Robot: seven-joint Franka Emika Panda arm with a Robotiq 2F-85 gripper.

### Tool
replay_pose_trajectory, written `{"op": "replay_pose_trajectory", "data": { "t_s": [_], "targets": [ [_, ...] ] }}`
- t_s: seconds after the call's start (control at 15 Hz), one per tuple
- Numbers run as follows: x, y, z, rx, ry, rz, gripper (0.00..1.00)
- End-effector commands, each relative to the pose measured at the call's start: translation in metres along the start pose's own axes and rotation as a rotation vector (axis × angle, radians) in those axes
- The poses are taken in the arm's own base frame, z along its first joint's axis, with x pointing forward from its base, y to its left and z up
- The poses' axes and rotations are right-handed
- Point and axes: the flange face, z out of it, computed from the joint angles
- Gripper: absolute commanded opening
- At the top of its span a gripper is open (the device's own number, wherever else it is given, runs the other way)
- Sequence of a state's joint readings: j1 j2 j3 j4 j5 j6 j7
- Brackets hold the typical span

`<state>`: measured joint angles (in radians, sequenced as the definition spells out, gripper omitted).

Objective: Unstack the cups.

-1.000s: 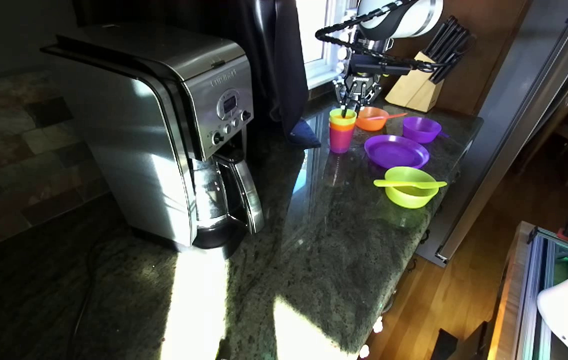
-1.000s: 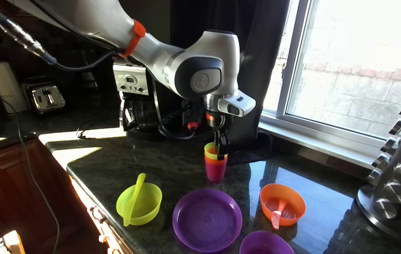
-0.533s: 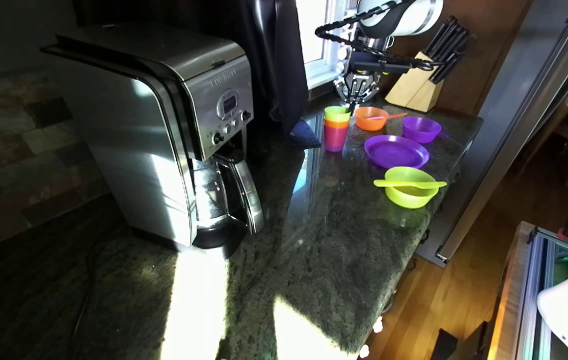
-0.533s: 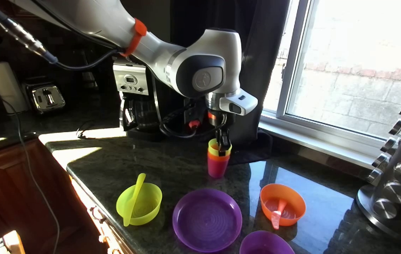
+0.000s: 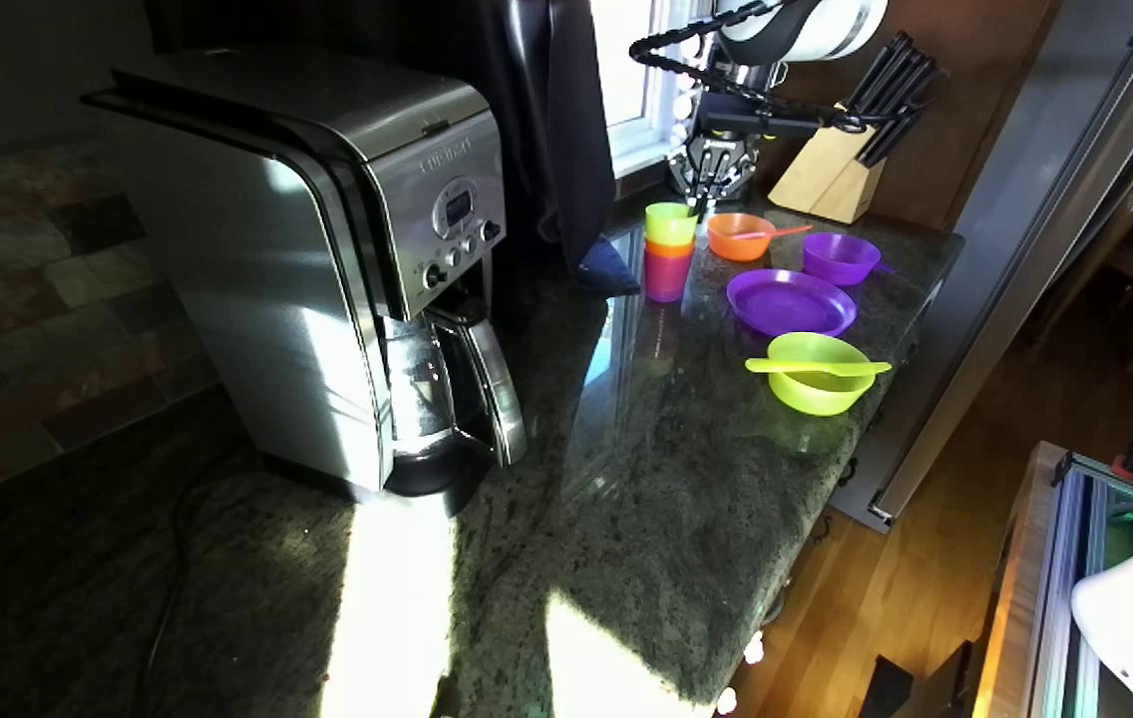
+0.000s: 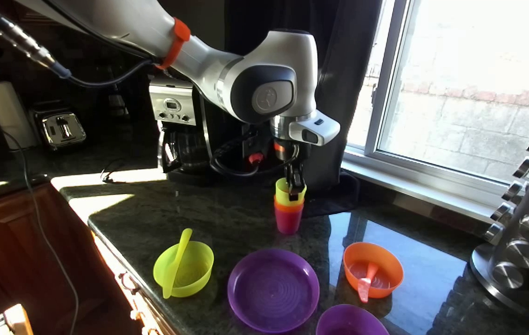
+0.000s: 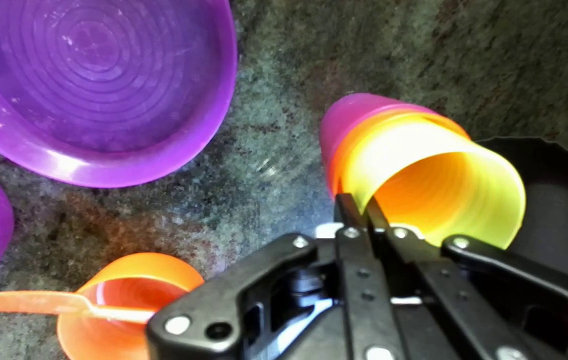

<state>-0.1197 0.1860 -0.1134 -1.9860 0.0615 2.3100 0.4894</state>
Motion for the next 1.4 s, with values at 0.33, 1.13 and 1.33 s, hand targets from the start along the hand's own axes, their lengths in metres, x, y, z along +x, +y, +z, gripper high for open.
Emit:
{"op": "replay_pose_trajectory", "data": {
  "t_s": [0.33, 1.13, 1.33],
  "targets": [
    [-0.012, 0.002, -0.075, 0.025, 0.126, -0.021, 0.01],
    [-0.090, -0.029, -0.091, -0.019, 0.079, -0.297, 0.01],
    [-0.113, -0.040, -0.073, -0.043, 0.031, -0.420, 0.01]
  ]
}}
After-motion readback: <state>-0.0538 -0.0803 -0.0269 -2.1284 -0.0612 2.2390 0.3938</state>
